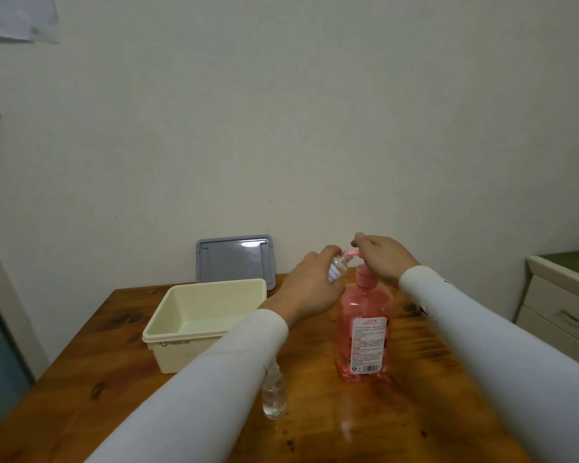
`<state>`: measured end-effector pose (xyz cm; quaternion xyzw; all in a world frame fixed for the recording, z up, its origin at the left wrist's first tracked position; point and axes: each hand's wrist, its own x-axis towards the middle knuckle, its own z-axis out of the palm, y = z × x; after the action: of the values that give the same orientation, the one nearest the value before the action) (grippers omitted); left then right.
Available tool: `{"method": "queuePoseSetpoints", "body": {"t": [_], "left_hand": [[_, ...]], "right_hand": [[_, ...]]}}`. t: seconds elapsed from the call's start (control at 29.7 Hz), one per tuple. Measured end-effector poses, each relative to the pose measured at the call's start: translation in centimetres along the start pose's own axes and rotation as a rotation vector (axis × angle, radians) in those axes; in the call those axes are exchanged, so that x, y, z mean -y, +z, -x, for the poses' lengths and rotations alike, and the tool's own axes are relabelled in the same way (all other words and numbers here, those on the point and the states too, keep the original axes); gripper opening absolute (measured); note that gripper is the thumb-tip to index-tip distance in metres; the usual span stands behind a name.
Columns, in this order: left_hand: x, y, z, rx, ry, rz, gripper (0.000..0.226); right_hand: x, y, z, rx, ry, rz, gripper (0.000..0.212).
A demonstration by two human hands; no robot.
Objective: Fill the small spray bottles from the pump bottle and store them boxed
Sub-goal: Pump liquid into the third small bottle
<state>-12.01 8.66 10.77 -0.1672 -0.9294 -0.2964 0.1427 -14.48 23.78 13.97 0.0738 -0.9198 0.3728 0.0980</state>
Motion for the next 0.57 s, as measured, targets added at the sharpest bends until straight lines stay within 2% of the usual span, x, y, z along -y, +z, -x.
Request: {"method": "queuePoseSetpoints", "body": {"t": [0.17,0.37,0.57], "left_hand": [[0.2,0.2,-0.2,0.01,0.014,-0.009,0.055],[1.0,0.3,-0.3,0.07,0.018,-0.032,0.057],[1.0,0.3,0.0,0.082,0.015,-0.016,0.058]], "right_hand": [[-0.2,-0.6,-0.3,0.041,-0.022,0.062,0.051],[-1.0,0.5,0.3,0.009,-0.093,0.063,0.042],[-0.8,0.7,0.7,0.005,-0.101,0.126,0.044]]}}
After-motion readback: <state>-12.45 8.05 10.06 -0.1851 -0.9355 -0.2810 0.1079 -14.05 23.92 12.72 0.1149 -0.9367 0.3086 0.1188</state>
